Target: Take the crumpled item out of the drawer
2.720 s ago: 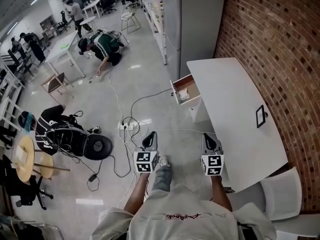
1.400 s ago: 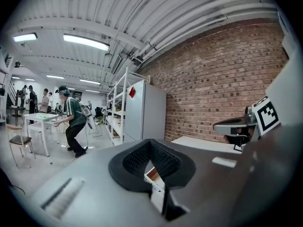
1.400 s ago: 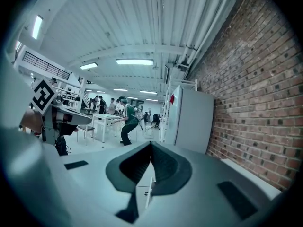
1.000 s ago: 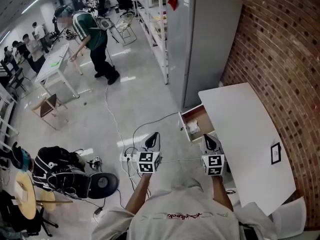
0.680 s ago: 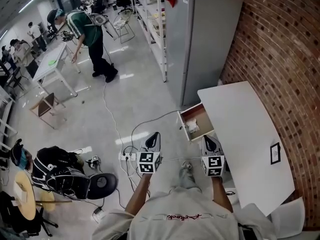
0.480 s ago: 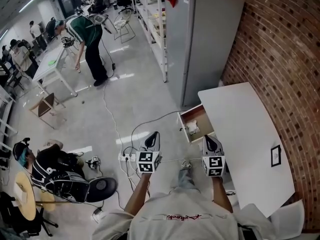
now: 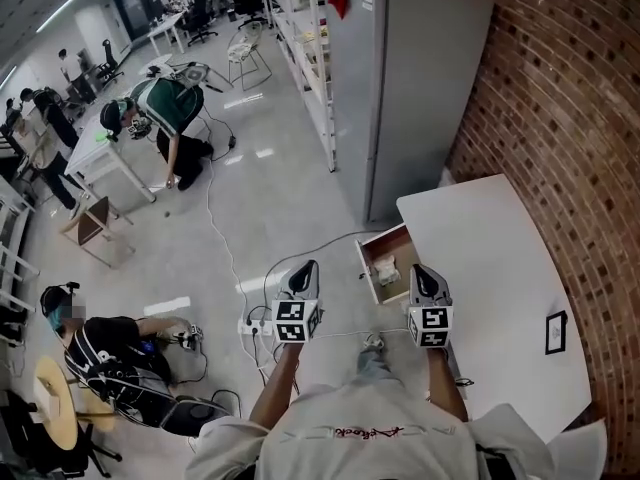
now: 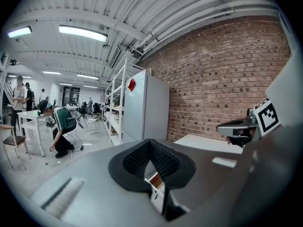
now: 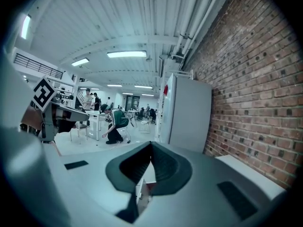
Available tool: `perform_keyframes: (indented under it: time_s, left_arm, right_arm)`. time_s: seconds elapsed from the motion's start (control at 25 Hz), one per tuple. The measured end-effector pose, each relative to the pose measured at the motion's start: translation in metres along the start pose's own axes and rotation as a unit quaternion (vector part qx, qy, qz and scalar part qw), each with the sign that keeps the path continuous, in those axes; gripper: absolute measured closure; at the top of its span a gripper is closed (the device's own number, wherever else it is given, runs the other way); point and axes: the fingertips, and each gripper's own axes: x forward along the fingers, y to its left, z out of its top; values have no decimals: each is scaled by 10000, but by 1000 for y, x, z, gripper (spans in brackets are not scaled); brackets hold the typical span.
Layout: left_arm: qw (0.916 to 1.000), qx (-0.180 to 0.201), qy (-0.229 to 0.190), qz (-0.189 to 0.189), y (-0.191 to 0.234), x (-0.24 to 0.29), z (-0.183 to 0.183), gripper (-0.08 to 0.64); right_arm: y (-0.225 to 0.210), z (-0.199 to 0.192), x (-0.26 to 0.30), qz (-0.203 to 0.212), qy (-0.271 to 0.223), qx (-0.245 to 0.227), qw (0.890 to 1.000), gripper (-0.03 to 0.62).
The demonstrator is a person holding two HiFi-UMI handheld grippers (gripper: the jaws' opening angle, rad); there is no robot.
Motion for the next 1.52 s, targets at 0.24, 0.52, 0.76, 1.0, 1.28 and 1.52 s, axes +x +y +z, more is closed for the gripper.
perform_keyframes:
  time_s: [0.24,0.52,0.76,1.0,1.28,1.52]
  left_arm:
    - [10000,-26,7,74,3,53,20,551]
    - [9999,-4,-43,92,-1,122,43,551]
    - [9999,48,64,142,-3,172,48,551]
    - [9993,137,219,253,4,198,46,551]
    - [9984,36,388,406,12,206,37,551]
    - [9978,18,532,388,8,210,25,551]
  right_arm:
    - [-34,14,47,125,-30,-43,9999,580]
    - [-79,22,97,253,-12,-113,9996,580]
    - [-116,12,135,337,110,-66,9993,580]
    - [-133,6,165,489,149,-44,9987,580]
    - [-136,-3,182,619,197,31,9979,580]
    - [-132,-16,188,685,308,82,9971,580]
